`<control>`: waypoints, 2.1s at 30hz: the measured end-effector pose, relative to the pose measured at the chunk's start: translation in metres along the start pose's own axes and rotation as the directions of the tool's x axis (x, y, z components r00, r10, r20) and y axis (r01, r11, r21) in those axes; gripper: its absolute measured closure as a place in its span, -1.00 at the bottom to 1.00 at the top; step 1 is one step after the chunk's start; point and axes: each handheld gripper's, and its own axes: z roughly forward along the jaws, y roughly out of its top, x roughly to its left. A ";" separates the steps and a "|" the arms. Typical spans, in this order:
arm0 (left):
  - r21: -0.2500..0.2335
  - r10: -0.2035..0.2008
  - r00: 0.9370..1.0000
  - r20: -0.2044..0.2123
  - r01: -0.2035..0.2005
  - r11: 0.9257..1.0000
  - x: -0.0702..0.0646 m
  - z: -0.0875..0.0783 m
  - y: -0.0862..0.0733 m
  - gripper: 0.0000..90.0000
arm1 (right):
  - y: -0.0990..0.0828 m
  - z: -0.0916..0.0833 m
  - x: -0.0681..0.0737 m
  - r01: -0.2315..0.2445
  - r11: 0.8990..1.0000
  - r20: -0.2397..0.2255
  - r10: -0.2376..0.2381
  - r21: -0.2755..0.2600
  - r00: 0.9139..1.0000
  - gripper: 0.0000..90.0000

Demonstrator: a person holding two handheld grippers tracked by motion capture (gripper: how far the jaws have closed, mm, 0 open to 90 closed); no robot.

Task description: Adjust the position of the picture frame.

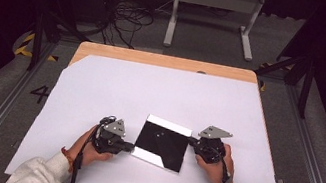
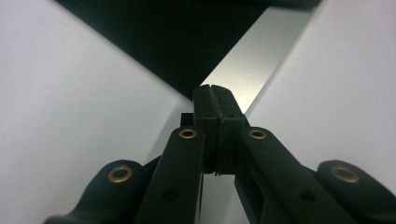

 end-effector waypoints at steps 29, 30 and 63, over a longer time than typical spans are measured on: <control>-0.006 0.024 1.000 -0.001 -0.024 1.000 -0.015 0.008 0.004 0.98 | 0.009 0.010 -0.007 0.012 1.000 0.041 -0.012 0.003 0.999 1.00; -0.008 0.027 1.000 0.000 -0.027 1.000 -0.016 0.008 0.004 0.98 | 0.009 0.010 -0.007 0.019 1.000 0.041 -0.019 0.006 0.999 1.00; -0.029 0.104 0.995 -0.011 -0.104 0.994 -0.019 0.001 0.000 0.82 | -0.007 -0.013 0.010 0.065 0.997 -0.048 -0.064 0.030 0.997 1.00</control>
